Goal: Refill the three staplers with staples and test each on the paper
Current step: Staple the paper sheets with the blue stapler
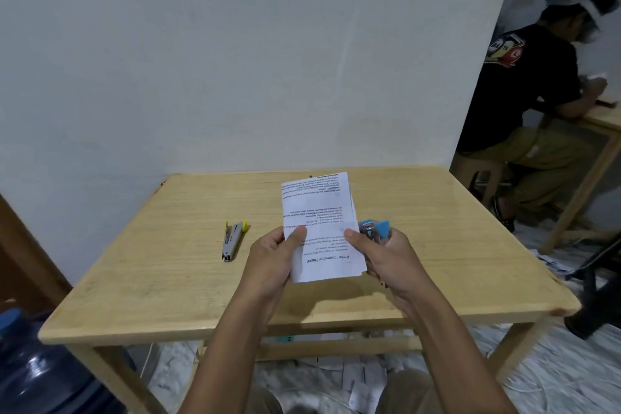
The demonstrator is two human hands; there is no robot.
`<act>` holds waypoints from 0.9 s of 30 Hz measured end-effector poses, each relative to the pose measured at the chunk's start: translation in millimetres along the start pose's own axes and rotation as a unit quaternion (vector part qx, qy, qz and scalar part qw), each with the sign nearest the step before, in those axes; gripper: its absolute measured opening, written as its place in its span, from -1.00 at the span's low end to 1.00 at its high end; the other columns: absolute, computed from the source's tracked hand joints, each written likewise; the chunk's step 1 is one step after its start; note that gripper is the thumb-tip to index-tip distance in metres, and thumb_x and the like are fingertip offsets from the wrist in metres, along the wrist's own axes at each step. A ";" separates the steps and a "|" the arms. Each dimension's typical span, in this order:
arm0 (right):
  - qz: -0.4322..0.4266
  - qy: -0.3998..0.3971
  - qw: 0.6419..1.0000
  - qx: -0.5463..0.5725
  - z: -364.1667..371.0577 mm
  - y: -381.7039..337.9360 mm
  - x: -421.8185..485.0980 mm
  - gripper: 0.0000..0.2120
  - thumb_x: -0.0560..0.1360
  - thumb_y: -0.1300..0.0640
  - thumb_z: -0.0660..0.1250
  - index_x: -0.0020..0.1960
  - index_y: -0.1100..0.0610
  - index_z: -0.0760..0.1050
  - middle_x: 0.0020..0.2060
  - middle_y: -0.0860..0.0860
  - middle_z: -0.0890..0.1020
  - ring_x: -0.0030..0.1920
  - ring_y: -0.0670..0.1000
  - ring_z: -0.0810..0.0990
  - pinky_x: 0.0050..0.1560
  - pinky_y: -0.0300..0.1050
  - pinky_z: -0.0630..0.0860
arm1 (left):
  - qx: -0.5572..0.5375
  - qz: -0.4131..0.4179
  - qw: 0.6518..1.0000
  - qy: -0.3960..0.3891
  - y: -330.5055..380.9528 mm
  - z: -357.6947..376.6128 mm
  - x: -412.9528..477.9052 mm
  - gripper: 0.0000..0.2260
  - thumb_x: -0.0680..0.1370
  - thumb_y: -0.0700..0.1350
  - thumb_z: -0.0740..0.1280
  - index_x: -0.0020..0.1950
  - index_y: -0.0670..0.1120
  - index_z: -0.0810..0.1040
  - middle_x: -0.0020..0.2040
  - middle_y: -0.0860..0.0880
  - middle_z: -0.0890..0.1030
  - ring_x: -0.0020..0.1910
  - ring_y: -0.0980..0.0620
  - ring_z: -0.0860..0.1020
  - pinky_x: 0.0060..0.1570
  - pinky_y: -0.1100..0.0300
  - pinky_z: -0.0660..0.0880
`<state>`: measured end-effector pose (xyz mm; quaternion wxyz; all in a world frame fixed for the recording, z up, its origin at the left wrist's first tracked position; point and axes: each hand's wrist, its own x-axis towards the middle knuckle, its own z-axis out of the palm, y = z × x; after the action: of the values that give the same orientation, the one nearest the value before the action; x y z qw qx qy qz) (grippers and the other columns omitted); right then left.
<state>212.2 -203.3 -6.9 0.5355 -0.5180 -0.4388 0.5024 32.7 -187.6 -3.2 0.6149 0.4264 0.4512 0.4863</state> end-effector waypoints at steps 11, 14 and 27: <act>0.023 0.125 0.988 -0.083 -27.7 -4.7 9.9 -0.78 0.53 0.00 0.37 -0.09 0.17 0.58 -0.42 -0.08 0.56 -0.42 -0.09 0.45 -0.34 -0.20 0.36 | 0.114 0.028 0.992 0.055 -10.6 23.4 35.1 -0.89 0.60 -0.13 0.34 0.09 -0.10 0.57 -0.03 -0.07 0.72 -0.06 -0.05 0.70 -0.07 -0.03 0.65; 0.065 0.124 0.983 -0.118 -46.4 -15.4 22.1 -0.83 0.53 0.04 0.32 -0.17 0.11 0.45 -0.43 -0.01 0.31 -0.45 -0.04 0.26 -0.40 -0.16 0.23 | 0.147 0.040 0.986 0.067 -10.0 43.8 79.6 -0.82 0.57 -0.15 0.37 0.14 -0.17 0.55 0.04 -0.14 0.68 -0.04 -0.10 0.68 -0.15 0.04 0.64; 0.071 0.113 0.987 -0.093 -95.0 -45.6 93.3 -0.88 0.56 0.17 0.27 -0.14 0.10 0.51 -0.42 0.01 0.44 -0.39 -0.03 0.39 -0.34 -0.15 0.38 | 0.320 -0.003 0.945 0.073 -17.6 141.8 228.9 -0.85 0.54 -0.27 0.30 0.05 -0.17 0.36 -0.02 -0.11 0.50 -0.11 -0.07 0.53 -0.32 0.13 0.52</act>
<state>320.3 -119.6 26.3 0.4941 -0.6490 -0.3820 0.4344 201.4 22.4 -19.7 0.4128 0.5625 0.6282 0.3442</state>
